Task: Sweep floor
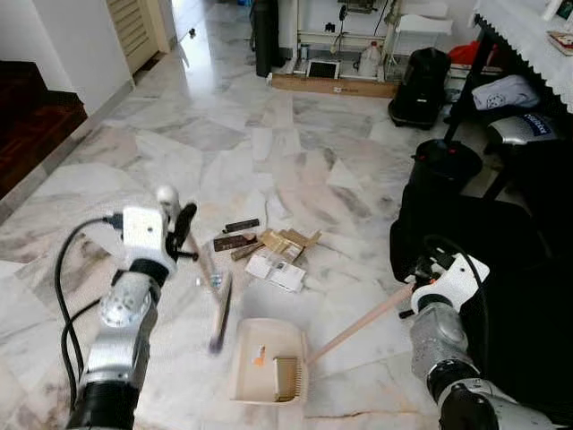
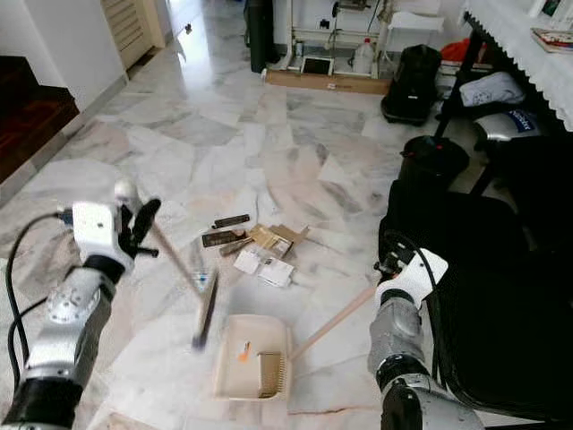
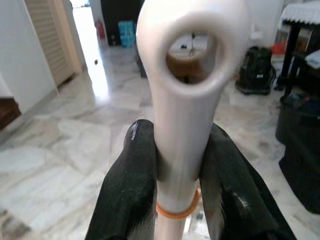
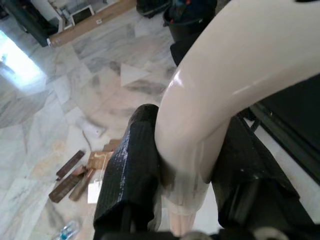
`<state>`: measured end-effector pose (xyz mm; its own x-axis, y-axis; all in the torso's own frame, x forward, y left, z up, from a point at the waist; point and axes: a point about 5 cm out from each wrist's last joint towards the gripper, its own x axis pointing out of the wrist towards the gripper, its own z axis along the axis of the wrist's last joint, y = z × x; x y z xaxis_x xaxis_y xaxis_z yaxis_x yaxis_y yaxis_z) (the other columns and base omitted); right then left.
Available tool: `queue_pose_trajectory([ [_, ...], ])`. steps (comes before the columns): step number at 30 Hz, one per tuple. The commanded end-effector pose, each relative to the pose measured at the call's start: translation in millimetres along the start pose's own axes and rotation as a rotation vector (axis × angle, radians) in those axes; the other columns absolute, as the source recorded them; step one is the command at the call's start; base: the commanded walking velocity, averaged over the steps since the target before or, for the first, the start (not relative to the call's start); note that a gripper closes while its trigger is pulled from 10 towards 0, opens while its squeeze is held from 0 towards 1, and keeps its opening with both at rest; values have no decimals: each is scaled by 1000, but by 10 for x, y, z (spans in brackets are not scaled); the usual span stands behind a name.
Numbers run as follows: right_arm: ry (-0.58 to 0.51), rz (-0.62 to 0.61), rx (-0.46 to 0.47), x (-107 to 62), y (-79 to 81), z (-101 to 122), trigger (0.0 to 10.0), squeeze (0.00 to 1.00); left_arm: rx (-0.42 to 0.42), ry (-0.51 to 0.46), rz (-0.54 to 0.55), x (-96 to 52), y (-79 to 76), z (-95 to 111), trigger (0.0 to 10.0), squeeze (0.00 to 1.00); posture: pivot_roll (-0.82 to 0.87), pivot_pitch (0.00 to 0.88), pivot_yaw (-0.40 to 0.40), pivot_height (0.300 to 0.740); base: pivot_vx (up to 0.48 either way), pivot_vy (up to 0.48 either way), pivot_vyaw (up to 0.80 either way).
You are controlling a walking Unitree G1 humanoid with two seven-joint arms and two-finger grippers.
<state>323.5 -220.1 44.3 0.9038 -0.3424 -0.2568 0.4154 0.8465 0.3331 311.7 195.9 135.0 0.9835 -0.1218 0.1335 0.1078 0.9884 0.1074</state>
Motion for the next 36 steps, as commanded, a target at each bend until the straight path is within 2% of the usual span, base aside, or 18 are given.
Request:
queue_pose_trajectory([
  [1, -78, 10, 31, 60, 65, 192, 10000, 0, 24, -23, -26, -12, -65, 5, 10000, 0, 61, 0, -32, 740, 0, 0, 0],
  [12, -114, 15, -1, 35, 23, 197, 10000, 0, -29, 4, -50, -42, -210, -139, 10000, 0, 44, 0, -28, 740, 0, 0, 0],
  [16, -133, 43, -84, 30, 19, 219, 10000, 0, -62, 28, 1, -42, -170, -241, 10000, 0, 30, 0, -33, 740, 0, 0, 0],
  [23, -175, 47, -142, 30, -20, 289, 10000, 0, -82, 16, 23, -2, -160, -226, 10000, 0, 22, 0, -36, 740, 0, 0, 0],
  [26, -212, 56, -234, 22, -47, 335, 10000, 0, -97, 13, 19, 4, -210, -252, 10000, 0, 12, 0, -33, 740, 0, 0, 0],
  [36, -217, 69, -238, 21, -15, 343, 10000, 0, -103, -2, 21, 34, -214, -239, 10000, 0, 14, 0, -29, 740, 0, 0, 0],
])
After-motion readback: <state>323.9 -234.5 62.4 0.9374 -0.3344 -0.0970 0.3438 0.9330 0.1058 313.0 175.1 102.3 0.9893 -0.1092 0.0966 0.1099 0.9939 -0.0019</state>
